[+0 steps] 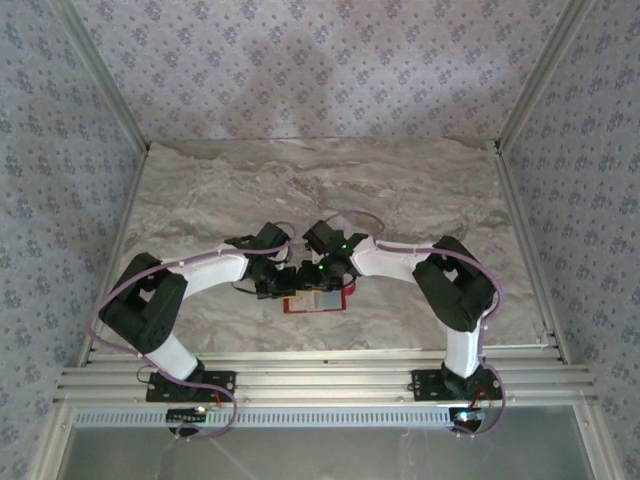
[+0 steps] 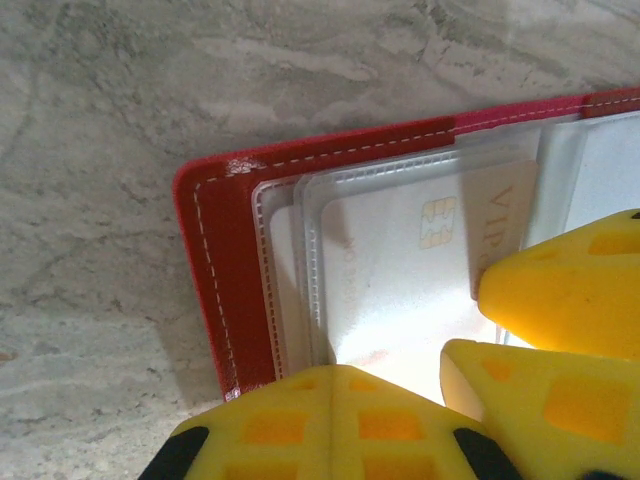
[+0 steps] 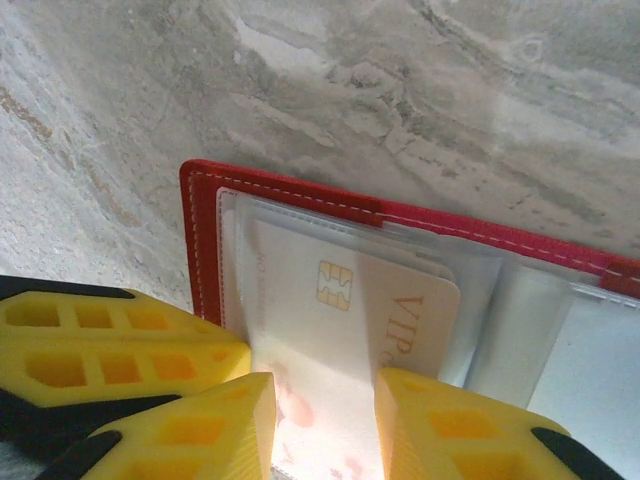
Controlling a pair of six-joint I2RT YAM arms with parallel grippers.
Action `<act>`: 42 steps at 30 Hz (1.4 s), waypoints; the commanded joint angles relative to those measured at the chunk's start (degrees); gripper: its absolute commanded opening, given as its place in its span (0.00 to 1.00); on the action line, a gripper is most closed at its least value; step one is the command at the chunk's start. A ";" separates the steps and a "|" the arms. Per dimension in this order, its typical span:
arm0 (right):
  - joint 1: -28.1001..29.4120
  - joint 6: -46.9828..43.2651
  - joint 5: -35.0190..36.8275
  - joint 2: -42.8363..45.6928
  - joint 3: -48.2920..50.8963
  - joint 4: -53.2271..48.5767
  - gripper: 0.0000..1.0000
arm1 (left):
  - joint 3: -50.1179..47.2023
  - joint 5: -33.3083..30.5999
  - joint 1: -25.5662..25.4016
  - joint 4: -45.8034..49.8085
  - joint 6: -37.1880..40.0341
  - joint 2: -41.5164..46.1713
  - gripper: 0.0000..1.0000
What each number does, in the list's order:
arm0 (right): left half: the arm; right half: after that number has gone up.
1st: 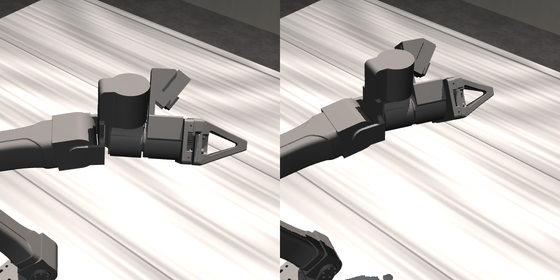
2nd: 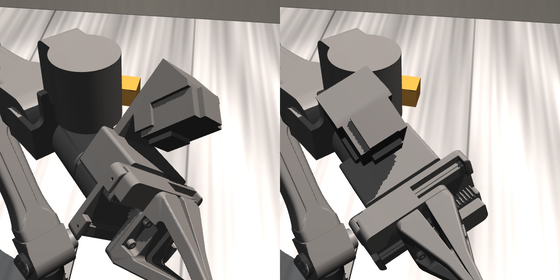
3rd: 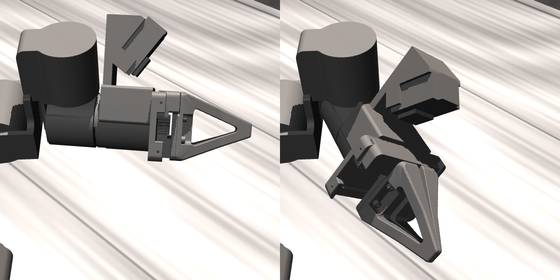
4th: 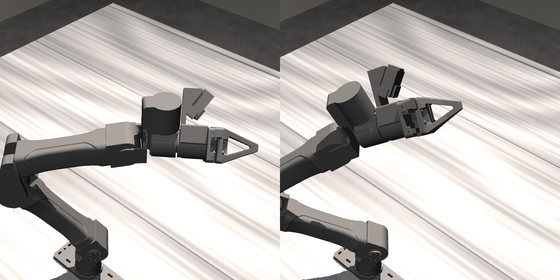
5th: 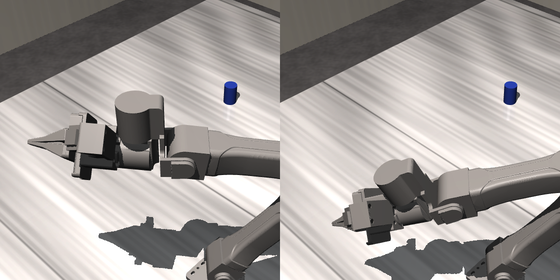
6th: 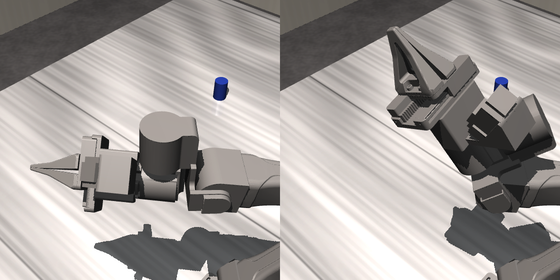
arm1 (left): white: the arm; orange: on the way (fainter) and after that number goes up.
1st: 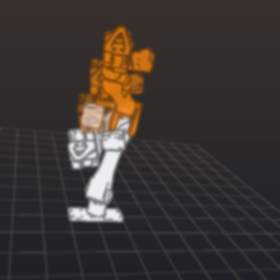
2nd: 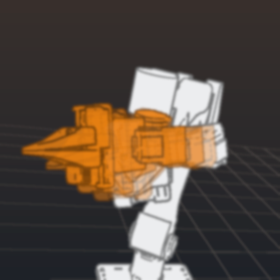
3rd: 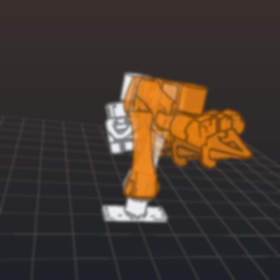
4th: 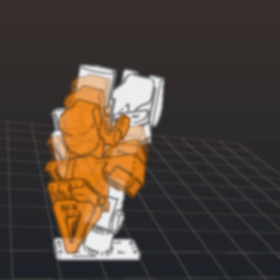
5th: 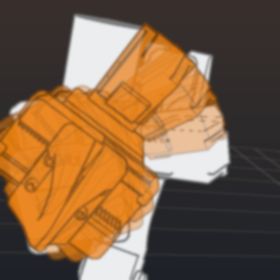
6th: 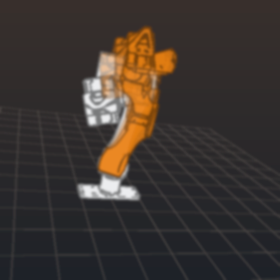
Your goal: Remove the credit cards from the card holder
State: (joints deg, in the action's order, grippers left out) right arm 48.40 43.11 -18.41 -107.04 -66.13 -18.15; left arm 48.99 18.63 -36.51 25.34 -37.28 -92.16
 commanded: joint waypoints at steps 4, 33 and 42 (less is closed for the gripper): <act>0.12 0.10 3.11 -1.00 0.13 -4.10 0.33 | 0.53 -1.89 -0.23 2.74 0.91 0.72 0.00; -1.72 -0.45 -0.70 6.06 6.62 3.52 0.28 | 4.22 -1.61 -1.09 4.77 0.15 2.36 0.00; -2.62 -0.62 -3.47 5.62 9.57 8.74 0.21 | 4.79 -2.02 -1.34 4.44 1.06 -1.72 0.00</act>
State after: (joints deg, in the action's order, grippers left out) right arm 46.33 42.83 -20.05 -102.30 -57.23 -11.64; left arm 52.62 16.93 -37.52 29.28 -36.64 -92.49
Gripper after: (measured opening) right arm 0.211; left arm 0.060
